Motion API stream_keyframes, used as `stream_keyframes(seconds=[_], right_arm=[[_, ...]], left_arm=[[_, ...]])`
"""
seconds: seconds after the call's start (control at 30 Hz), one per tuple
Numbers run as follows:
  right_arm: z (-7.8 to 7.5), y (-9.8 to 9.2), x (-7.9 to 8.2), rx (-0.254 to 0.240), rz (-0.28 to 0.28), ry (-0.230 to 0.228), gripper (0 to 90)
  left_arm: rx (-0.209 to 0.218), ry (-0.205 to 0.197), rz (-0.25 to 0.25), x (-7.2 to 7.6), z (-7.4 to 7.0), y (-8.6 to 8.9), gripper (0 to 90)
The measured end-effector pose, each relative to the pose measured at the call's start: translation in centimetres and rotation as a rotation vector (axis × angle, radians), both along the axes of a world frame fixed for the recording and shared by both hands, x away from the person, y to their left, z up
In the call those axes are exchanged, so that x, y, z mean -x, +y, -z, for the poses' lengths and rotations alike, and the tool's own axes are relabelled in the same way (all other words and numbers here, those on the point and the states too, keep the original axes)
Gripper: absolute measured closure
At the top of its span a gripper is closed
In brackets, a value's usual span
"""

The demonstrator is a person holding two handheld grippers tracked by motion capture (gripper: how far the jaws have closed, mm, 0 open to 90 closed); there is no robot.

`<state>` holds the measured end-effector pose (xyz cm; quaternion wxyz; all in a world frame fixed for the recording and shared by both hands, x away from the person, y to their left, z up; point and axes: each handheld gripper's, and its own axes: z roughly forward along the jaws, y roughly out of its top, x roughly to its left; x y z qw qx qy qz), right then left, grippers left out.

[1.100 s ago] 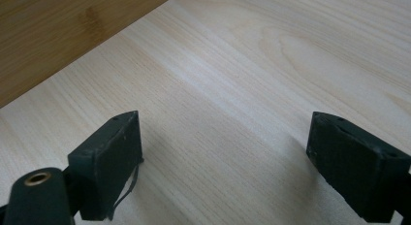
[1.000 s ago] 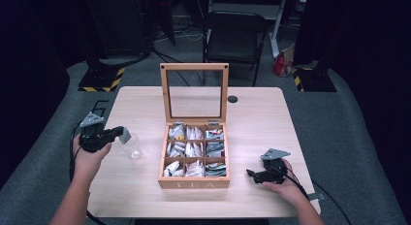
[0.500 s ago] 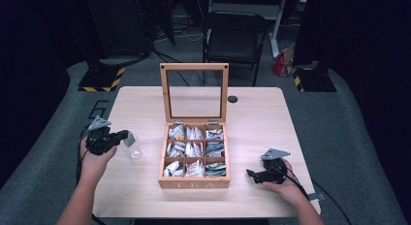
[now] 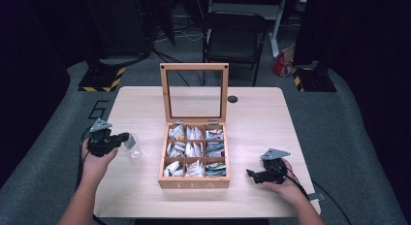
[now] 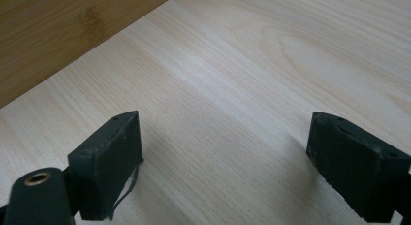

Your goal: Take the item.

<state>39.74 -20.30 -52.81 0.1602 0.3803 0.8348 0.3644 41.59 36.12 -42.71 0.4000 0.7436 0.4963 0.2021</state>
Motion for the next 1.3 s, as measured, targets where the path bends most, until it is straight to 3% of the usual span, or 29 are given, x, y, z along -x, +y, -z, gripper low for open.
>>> stream_keyframes(seconds=[0.6, 0.83, 1.1, 1.3], right_arm=[[0.0, 0.0, 0.0, -0.001, 0.002, 0.001, 11.9], [0.0, 0.0, 0.0, -0.001, 0.002, 0.002, 11.9], [0.0, 0.0, 0.0, -0.004, 0.001, 0.001, 11.9], [0.0, 0.0, 0.0, -0.002, -0.001, 0.0, 11.9]], left_arm=[[-0.003, 0.018, 0.001, -0.1, 0.7, -0.2, 86.2], [0.011, 0.026, 0.013, 0.0, 0.6, 0.0, 80.5], [0.008, 0.006, 0.008, 0.1, -0.2, -0.2, 67.0], [0.007, -0.019, 0.011, 0.2, -1.0, -0.4, 62.7]])
